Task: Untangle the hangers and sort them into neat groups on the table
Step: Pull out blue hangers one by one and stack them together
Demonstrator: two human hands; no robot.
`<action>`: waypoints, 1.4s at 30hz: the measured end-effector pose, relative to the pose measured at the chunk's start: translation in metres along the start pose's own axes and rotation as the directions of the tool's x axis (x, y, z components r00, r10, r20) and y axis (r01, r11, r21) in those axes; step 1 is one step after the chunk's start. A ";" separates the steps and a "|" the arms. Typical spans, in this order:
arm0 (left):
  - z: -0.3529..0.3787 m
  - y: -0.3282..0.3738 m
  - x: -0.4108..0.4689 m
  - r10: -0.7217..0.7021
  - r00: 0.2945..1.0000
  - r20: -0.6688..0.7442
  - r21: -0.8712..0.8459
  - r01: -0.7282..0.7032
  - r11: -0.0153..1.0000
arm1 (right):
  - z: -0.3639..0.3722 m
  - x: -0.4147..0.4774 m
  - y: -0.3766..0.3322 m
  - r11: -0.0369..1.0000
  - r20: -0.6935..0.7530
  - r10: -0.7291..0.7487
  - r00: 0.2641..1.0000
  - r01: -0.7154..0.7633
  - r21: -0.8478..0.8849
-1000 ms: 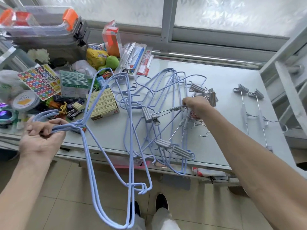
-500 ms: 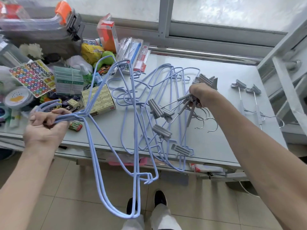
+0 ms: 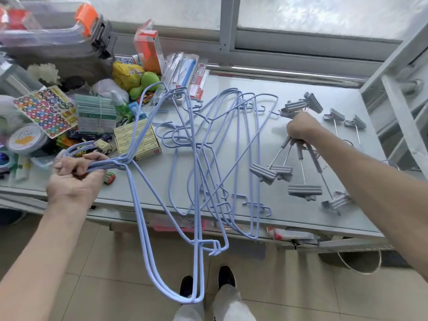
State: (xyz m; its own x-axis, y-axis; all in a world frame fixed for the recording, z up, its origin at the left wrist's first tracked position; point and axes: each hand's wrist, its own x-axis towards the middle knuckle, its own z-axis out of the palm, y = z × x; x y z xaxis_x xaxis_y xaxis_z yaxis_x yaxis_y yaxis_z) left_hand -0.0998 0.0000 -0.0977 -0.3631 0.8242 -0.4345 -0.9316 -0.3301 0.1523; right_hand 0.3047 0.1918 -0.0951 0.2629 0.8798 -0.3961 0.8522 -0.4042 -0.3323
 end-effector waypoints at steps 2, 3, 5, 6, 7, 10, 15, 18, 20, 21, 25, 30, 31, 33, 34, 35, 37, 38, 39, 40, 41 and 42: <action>0.006 -0.001 -0.004 0.082 0.993 -0.082 -0.098 -0.090 0.991 | 0.005 0.003 0.005 0.999 -0.025 -0.014 1.000 0.013 -0.038; 0.008 -0.004 -0.005 0.067 0.994 -0.086 -0.111 -0.076 0.991 | 0.007 0.005 0.007 0.996 -0.037 -0.052 0.998 0.049 -0.069; 0.003 -0.008 -0.006 0.086 0.991 -0.104 -0.131 -0.100 0.986 | 0.012 0.007 0.007 0.988 -0.042 -0.063 0.997 0.056 -0.145; 0.000 -0.008 -0.004 0.073 0.990 -0.120 -0.115 -0.087 0.990 | 0.015 0.009 0.007 0.985 -0.042 -0.063 0.997 0.056 -0.163; 0.003 -0.008 -0.004 0.060 0.992 -0.109 -0.121 -0.073 0.990 | 0.018 0.012 0.009 0.985 -0.063 -0.069 0.996 0.058 -0.164; 0.001 -0.007 -0.003 0.091 0.990 -0.105 -0.118 -0.104 0.988 | 0.022 0.010 0.006 0.990 -0.124 -0.049 0.991 0.032 -0.137; -0.003 -0.004 -0.009 0.101 0.990 -0.101 -0.116 -0.112 0.987 | 0.027 -0.001 -0.001 0.989 -0.198 0.140 0.970 -0.145 -0.012; -0.003 -0.005 -0.013 0.109 0.990 -0.090 -0.123 -0.119 0.985 | 0.030 -0.021 -0.012 0.990 -0.293 0.125 0.948 -0.140 -0.028; -0.003 -0.004 -0.015 0.121 0.988 -0.093 -0.134 -0.133 0.982 | 0.034 -0.035 -0.026 0.998 -0.370 -0.003 0.929 -0.019 -0.055; -0.003 -0.005 -0.015 0.125 0.988 -0.093 -0.136 -0.137 0.981 | 0.038 -0.041 -0.033 0.999 -0.340 -0.035 0.940 0.035 -0.006; -0.003 -0.005 -0.016 0.126 0.987 -0.104 -0.134 -0.140 0.981 | 0.062 -0.058 -0.047 0.981 0.054 -0.066 0.996 0.055 0.185; -0.002 0.004 -0.016 0.104 0.992 -0.074 -0.119 -0.112 0.987 | 0.077 -0.058 -0.050 0.952 0.196 0.005 0.980 -0.065 0.300; -0.003 0.006 -0.017 0.107 0.992 -0.071 -0.115 -0.114 0.987 | 0.077 -0.059 -0.049 0.927 0.209 -0.002 0.978 -0.076 0.366; -0.004 0.009 -0.016 0.108 0.991 -0.073 -0.127 -0.117 0.985 | 0.079 -0.062 -0.048 0.842 0.205 -0.044 0.978 -0.075 0.534; -0.005 0.011 -0.016 0.104 0.992 -0.073 -0.140 -0.113 0.984 | 0.080 -0.063 -0.048 0.779 0.186 -0.064 0.981 -0.067 0.623; -0.006 0.014 -0.016 0.097 0.993 -0.068 -0.152 -0.106 0.983 | 0.082 -0.062 -0.048 0.697 0.162 -0.082 0.983 -0.060 0.715; -0.006 0.019 -0.016 0.081 0.995 -0.056 -0.160 -0.089 0.983 | 0.082 -0.057 -0.048 0.496 0.102 -0.100 0.990 -0.040 0.868; -0.006 0.022 -0.017 0.074 0.996 -0.054 -0.161 -0.082 0.984 | 0.080 -0.053 -0.047 0.411 0.069 -0.095 0.993 -0.024 0.911; -0.005 0.024 -0.017 0.066 0.996 -0.053 -0.158 -0.073 0.985 | 0.078 -0.049 -0.046 0.340 0.042 -0.080 0.996 -0.012 0.940; -0.003 0.026 -0.017 0.056 0.997 -0.051 -0.148 -0.063 0.987 | 0.074 -0.047 -0.044 0.258 0.032 -0.061 0.998 -0.015 0.966; -0.001 0.026 -0.017 0.048 0.998 -0.050 -0.136 -0.054 0.989 | 0.071 -0.044 -0.042 0.176 0.034 -0.045 0.998 -0.026 0.984; 0.000 0.026 -0.017 0.046 0.998 -0.051 -0.125 -0.052 0.991 | 0.066 -0.043 -0.040 0.131 0.030 -0.044 0.999 -0.024 0.991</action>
State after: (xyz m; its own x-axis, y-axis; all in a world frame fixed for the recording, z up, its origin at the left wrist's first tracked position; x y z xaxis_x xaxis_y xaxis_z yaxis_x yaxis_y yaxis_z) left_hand -0.1177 -0.0223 -0.0863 -0.4040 0.7839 -0.4715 -0.9020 -0.4271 0.0627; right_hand 0.2295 0.1532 -0.1215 0.2117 0.8888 -0.4064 -0.3426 -0.3219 -0.8826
